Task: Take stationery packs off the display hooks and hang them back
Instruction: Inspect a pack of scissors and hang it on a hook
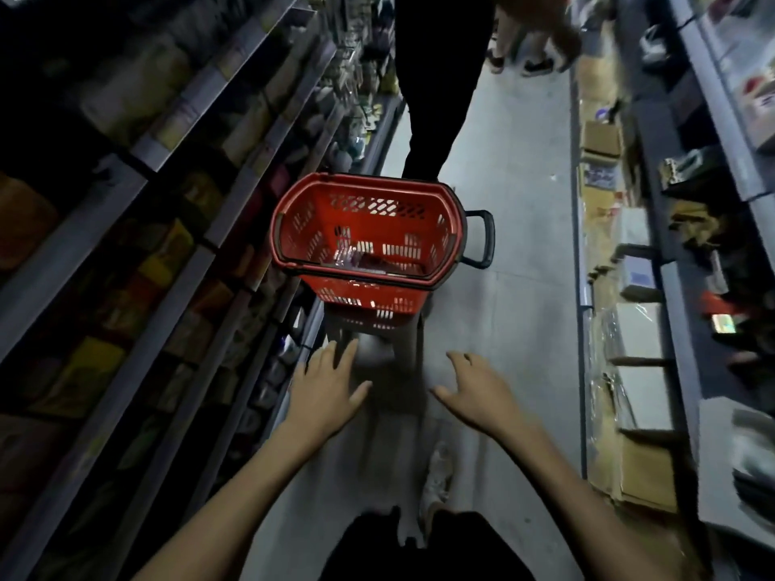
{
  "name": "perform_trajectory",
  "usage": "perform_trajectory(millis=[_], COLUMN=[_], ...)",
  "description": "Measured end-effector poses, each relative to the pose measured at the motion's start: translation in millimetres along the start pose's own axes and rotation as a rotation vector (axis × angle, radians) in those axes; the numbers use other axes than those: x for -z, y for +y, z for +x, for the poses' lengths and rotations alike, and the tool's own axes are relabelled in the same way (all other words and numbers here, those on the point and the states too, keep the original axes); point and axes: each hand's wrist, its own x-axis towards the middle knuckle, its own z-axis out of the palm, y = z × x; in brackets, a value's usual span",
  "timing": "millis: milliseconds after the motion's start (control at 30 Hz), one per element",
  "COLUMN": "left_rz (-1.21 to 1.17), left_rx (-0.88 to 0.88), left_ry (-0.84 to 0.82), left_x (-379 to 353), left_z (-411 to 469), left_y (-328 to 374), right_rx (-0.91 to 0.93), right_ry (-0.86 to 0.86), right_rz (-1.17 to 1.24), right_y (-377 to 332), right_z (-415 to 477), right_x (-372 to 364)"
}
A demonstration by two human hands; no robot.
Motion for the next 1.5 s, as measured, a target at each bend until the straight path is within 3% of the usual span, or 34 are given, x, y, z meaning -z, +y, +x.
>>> perform_trajectory(millis=[300, 500, 700, 867, 1033, 1233, 1500], left_rz=[0.005, 0.028, -0.068, -0.041, -0.204, -0.225, -0.138], left_rx=[0.092, 0.017, -0.016, -0.048, -0.028, 0.264, 0.349], left_ry=[-0.011, 0.063, 0.019, 0.018, -0.014, -0.107, -0.149], left_x=[28, 15, 4, -15, -29, -37, -53], left_z=[127, 219, 293, 324, 350, 374, 384], left_y=[-13, -60, -104, -118, -120, -112, -113], right_rx=[0.171, 0.21, 0.067, -0.018, -0.062, 0.014, 0.129], right_ry=[0.107, 0.109, 0.181, 0.11, 0.065, -0.122, -0.297], right_rz=[-0.004, 0.02, -0.016, -0.061, 0.032, 0.012, -0.111], right_y=[-24, -60, -83, -84, -70, -46, -50], right_z=[135, 231, 316, 355, 390, 457, 552], right_x=[65, 58, 43, 35, 22, -12, -66])
